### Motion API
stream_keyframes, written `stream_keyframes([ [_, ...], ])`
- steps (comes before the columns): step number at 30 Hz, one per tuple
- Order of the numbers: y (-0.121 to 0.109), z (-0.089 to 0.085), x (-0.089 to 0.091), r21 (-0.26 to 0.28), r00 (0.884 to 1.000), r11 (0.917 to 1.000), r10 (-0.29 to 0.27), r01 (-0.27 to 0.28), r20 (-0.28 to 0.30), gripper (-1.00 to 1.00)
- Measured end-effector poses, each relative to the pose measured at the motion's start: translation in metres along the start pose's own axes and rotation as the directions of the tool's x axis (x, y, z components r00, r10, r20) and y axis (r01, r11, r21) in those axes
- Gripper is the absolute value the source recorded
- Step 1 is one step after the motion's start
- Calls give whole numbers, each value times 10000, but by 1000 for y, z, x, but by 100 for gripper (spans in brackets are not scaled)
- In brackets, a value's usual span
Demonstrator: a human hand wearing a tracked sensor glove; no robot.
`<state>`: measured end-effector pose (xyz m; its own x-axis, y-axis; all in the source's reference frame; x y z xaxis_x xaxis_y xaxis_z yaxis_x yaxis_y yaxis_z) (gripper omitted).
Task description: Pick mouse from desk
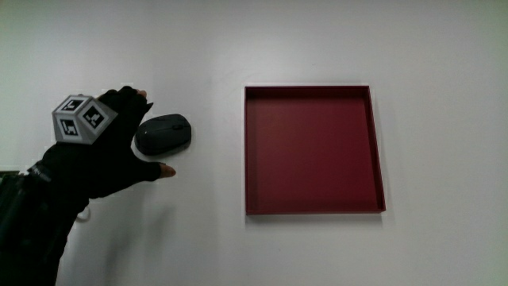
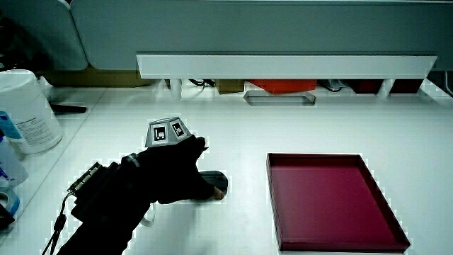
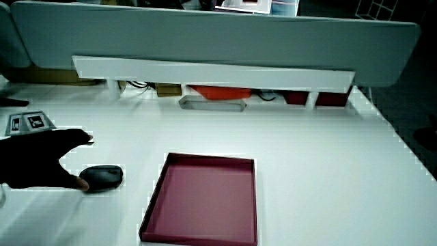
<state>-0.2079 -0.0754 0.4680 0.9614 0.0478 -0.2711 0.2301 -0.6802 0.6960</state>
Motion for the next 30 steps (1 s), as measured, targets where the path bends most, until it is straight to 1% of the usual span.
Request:
stream_keyframes([
  [1, -2, 3, 3, 57, 9999, 9999, -106, 107, -90, 100],
  [2, -6, 7, 7, 24, 10000, 10000, -54, 54, 13, 100],
  [4, -11, 13, 16, 106, 9996, 9998, -175, 177, -211, 100],
  [6, -15, 18, 22, 129, 9995, 9996, -248, 251, -188, 100],
  [7, -17, 21, 26, 230, 9990, 9990, -373, 379, -245, 100],
  [8, -17, 22, 29, 306, 9983, 9981, -530, 537, -236, 100],
  [9, -22, 27, 35, 200, 9988, 9988, -442, 446, -231, 100],
  [10, -21, 27, 38, 265, 9978, 9976, -635, 640, -192, 100],
  [11, -22, 29, 42, 264, 9984, 9981, -556, 558, -81, 100],
  [12, -22, 31, 47, 358, 9968, 9962, -795, 797, -77, 100],
  [13, -25, 35, 53, 221, 9978, 9976, -654, 655, -72, 100],
  [14, -26, 38, 59, 535, 9947, 9935, -994, 1007, -261, 100],
  [15, -28, 41, 64, 600, 9930, 9915, -1140, 1157, -308, 100],
  [16, -27, 42, 66, 551, 9927, 9913, -1186, 1197, -236, 100],
  [17, -28, 44, 71, 468, 9937, 9926, -1115, 1120, -137, 100],
  [18, -28, 45, 74, 574, 9913, 9896, -1311, 1316, -131, 100],
  [19, -25, 44, 77, 431, 9923, 9914, -1237, 1232, 90, 100],
  [20, -24, 46, 82, 651, 9891, 9871, -1471, 1466, 41, 100],
  [22, -25, 50, 93, 619, 9855, 9836, -1696, 1693, -7, 100],
  [23, -26, 52, 100, 697, 9831, 9806, -1819, 1830, -223, 100],
  [24, -27, 54, 105, 649, 9826, 9805, -1838, 1853, -286, 100],
  [25, -26, 55, 110, 653, 9804, 9785, -1933, 1955, -378, 100],
  [26, -20, 52, 111, 723, 9702, 9678, -2382, 2410, -445, 100],
  [27, -19, 52, 116, 689, 9655, 9645, -2502, 2551, -722, 100],
  [28, -21, 52, 122, 609, 9781, 9765, -2049, 2069, -374, 100],
  [30, -4, 41, 125, 454, 9662, 9652, -2576, 2577, -80, 100],
])
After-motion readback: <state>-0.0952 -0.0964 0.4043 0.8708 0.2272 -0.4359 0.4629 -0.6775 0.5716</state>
